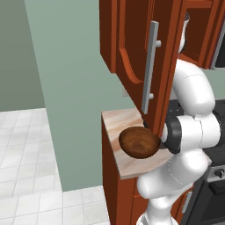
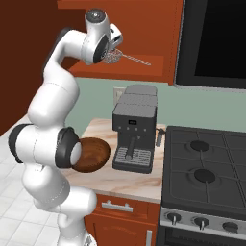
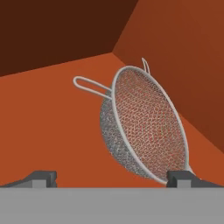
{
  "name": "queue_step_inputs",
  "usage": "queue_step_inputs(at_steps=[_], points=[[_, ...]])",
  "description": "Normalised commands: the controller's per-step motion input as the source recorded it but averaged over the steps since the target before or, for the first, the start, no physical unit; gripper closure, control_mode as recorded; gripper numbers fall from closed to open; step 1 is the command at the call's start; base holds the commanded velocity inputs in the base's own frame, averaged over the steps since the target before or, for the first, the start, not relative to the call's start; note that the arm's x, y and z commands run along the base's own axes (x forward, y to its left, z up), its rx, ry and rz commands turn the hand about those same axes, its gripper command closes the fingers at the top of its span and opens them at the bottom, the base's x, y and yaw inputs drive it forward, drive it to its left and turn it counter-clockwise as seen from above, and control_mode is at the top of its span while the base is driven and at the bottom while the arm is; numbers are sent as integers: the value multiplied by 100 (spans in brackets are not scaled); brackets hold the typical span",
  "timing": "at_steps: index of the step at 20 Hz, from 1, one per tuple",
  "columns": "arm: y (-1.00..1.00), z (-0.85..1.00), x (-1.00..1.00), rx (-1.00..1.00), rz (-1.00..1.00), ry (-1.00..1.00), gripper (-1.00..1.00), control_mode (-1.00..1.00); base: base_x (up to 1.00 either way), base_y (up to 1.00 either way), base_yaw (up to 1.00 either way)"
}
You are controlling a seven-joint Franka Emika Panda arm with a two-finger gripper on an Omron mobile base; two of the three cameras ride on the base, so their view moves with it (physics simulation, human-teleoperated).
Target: Open the cabinet and setup a tea strainer by placing it in the bowl upright.
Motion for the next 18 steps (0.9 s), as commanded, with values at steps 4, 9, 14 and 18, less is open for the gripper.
queue_step_inputs(at_steps=[4, 9, 14, 18], points=[[0, 0, 23, 0, 4, 4, -100, -100, 0, 0, 0], [0, 0, 34, 0, 2, 12, -100, -100, 0, 0, 0], [0, 0, 29, 0, 2, 8, -100, -100, 0, 0, 0], [0, 0, 26, 0, 2, 4, -100, -100, 0, 0, 0]])
